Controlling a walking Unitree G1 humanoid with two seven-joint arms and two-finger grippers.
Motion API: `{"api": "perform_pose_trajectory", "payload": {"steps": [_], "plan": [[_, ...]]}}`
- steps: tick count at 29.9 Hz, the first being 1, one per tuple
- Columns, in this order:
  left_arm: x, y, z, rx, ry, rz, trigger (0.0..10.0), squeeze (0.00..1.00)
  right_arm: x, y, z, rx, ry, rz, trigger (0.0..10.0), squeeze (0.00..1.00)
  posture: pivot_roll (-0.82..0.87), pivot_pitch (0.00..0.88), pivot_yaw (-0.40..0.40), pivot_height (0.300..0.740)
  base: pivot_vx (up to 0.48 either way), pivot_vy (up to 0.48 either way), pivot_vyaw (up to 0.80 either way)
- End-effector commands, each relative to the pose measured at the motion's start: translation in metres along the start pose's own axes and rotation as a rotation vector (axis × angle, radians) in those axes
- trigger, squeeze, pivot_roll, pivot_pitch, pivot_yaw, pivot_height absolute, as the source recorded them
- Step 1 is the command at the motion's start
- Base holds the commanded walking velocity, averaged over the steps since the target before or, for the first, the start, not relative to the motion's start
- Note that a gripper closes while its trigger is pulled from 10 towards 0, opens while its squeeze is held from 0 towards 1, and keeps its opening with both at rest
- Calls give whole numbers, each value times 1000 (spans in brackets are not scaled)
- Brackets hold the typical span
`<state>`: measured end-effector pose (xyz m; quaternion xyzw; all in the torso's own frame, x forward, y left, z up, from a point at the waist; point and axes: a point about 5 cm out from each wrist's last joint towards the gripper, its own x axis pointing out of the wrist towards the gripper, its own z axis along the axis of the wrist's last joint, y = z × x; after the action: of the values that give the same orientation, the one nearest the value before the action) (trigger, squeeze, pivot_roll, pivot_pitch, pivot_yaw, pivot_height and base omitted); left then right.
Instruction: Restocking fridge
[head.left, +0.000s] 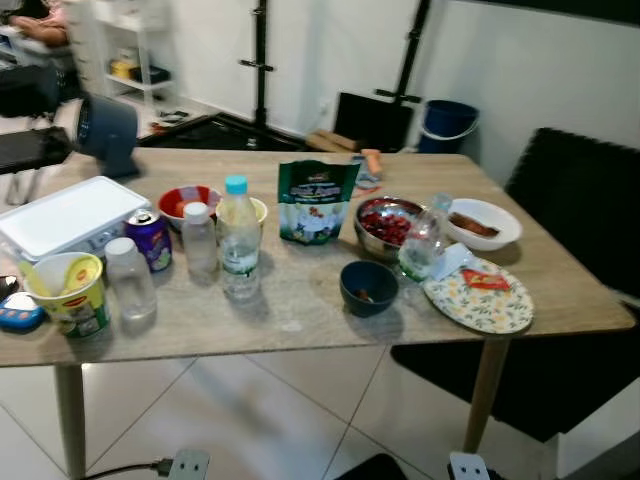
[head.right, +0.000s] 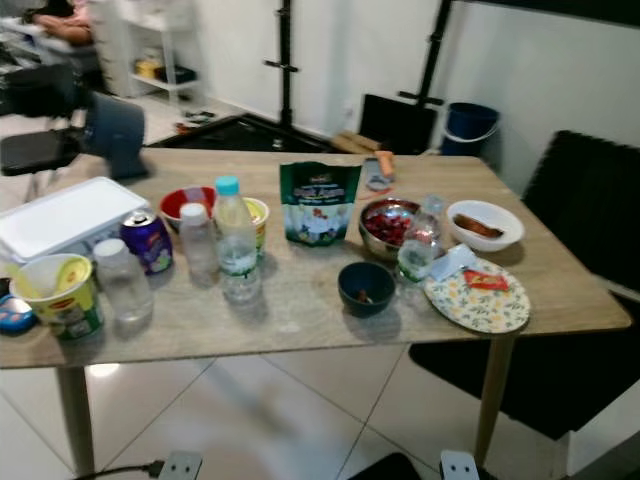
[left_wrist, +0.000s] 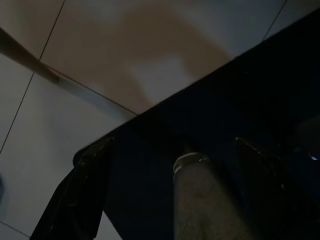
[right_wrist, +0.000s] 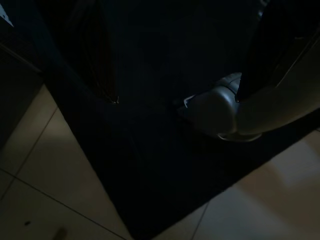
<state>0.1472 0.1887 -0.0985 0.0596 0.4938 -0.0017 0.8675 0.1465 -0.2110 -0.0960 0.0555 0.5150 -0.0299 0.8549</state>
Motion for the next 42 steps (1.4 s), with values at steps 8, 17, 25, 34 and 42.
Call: {"api": "perform_pose_trajectory", "payload": {"steps": [8,17,25,34,42], "plan": [[-1,-3,-6,-2,22,-7,10000,0,0,0,4,12,-16,7,10000,0,-44,0,-28,740,0,0,0],[-1,-3,-7,-8,25,-9,10000,0,0,0,2,0,0,14,10000,0,-44,0,-27,740,0,0,-322],[-1,-2,-8,-2,31,-4,10000,0,0,0,2,7,-6,8,10000,0,-43,0,-27,740,0,0,-206],[-1,-2,-8,2,33,-5,10000,0,0,0,5,11,-27,13,10000,0,-43,0,-26,740,0,0,0],[-1,-2,-9,3,35,-9,10000,0,-1,-4,13,7,-69,48,10000,0,-48,2,-27,740,0,0,0]]}}
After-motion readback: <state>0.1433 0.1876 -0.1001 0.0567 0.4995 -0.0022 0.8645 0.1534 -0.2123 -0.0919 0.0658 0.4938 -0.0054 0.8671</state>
